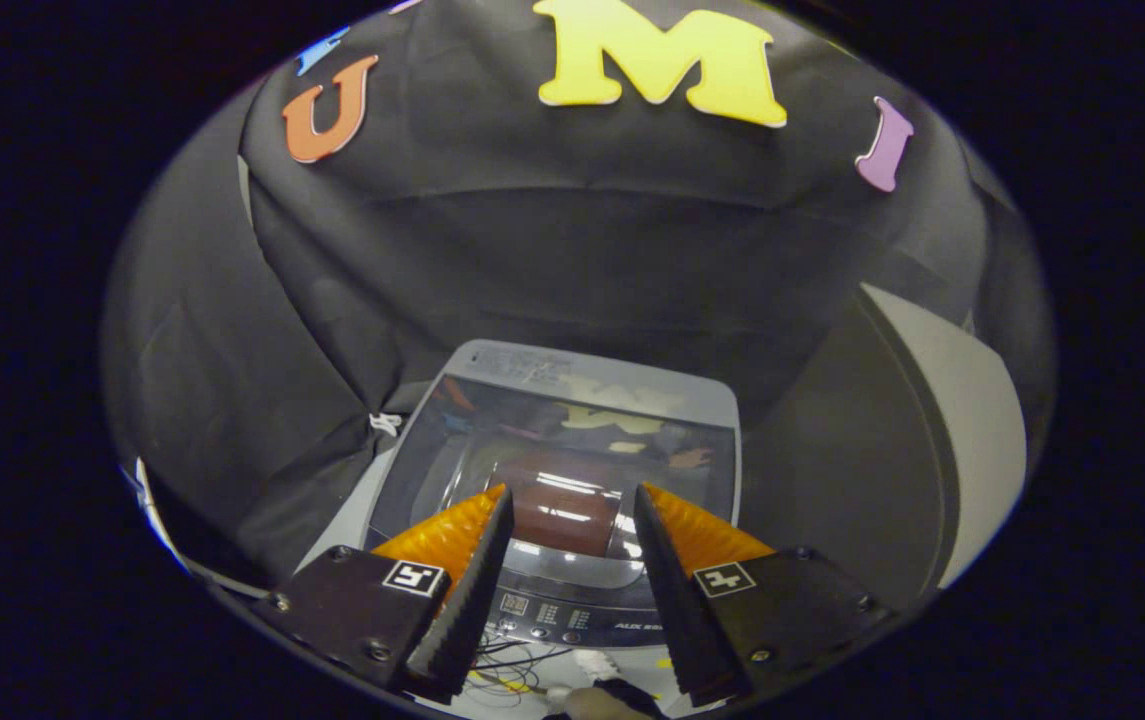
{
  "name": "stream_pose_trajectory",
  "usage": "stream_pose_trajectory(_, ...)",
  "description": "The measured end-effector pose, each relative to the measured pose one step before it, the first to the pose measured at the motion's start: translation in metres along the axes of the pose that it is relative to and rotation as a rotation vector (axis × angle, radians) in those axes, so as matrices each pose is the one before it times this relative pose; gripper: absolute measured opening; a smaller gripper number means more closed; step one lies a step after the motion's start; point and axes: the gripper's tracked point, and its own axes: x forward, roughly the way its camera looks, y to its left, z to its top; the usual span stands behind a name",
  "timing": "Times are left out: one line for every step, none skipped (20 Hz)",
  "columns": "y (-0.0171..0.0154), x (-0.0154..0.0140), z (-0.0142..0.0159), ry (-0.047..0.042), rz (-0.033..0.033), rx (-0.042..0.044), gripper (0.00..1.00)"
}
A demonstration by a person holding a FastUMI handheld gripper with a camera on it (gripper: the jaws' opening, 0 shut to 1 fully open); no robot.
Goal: Put the clothes into the washing machine and then close the washing machine lid.
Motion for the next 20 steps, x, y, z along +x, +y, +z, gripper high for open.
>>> stream_pose_trajectory(-0.00186, -0.01790, 0.00775, -0.03683, 0.01139, -0.00145, 0.77)
stream_pose_trajectory(0.00050, -0.01935, 0.00837, -0.04749, 0.02422, 0.00509, 0.77)
stream_pose_trajectory(-0.00201, -0.02104, 0.01222, -0.05445, 0.01011, -0.00025, 0.77)
stream_pose_trajectory(-0.00809, -0.02458, 0.01579, -0.05740, -0.00546, -0.00910, 0.77)
stream_pose_trajectory(-0.01041, -0.02672, 0.02040, -0.06271, -0.00548, -0.00353, 0.76)
stream_pose_trajectory(-0.00570, -0.02492, 0.01499, -0.06336, -0.00109, 0.00178, 0.77)
stream_pose_trajectory(-0.00924, -0.02567, 0.01621, -0.05994, -0.01090, 0.00044, 0.77)
stream_pose_trajectory(-0.01359, -0.02736, 0.01798, -0.06340, -0.01262, -0.00183, 0.76)
stream_pose_trajectory(-0.01242, -0.02383, 0.01695, -0.06119, -0.01635, 0.00344, 0.76)
stream_pose_trajectory(-0.01312, -0.02899, 0.01350, -0.05550, -0.01531, 0.00590, 0.80)
stream_pose_trajectory(-0.01498, -0.02382, 0.01401, -0.06164, -0.01816, -0.00344, 0.84)
stream_pose_trajectory(-0.01655, -0.02038, 0.01594, -0.05541, -0.02665, -0.00410, 0.89)
stream_pose_trajectory(-0.01726, -0.02048, 0.01760, -0.06558, -0.02257, -0.00778, 0.93)
stream_pose_trajectory(-0.01836, -0.01710, 0.01268, -0.04527, -0.01936, -0.00658, 0.97)
stream_pose_trajectory(-0.01676, -0.01744, 0.00682, -0.02596, -0.02140, 0.00582, 1.00)
stream_pose_trajectory(-0.01761, -0.01972, 0.00414, -0.00837, -0.01676, 0.00801, 1.00)
stream_pose_trajectory(-0.01928, -0.01379, -0.00288, -0.00016, -0.01605, 0.00799, 1.00)
stream_pose_trajectory(-0.01672, -0.01295, -0.00847, 0.00568, -0.00763, 0.01087, 1.00)
stream_pose_trajectory(-0.01731, -0.01160, -0.01276, 0.00878, -0.00940, 0.01049, 1.00)
stream_pose_trajectory(-0.01745, -0.00837, -0.01672, 0.00926, -0.00531, 0.00532, 1.00)
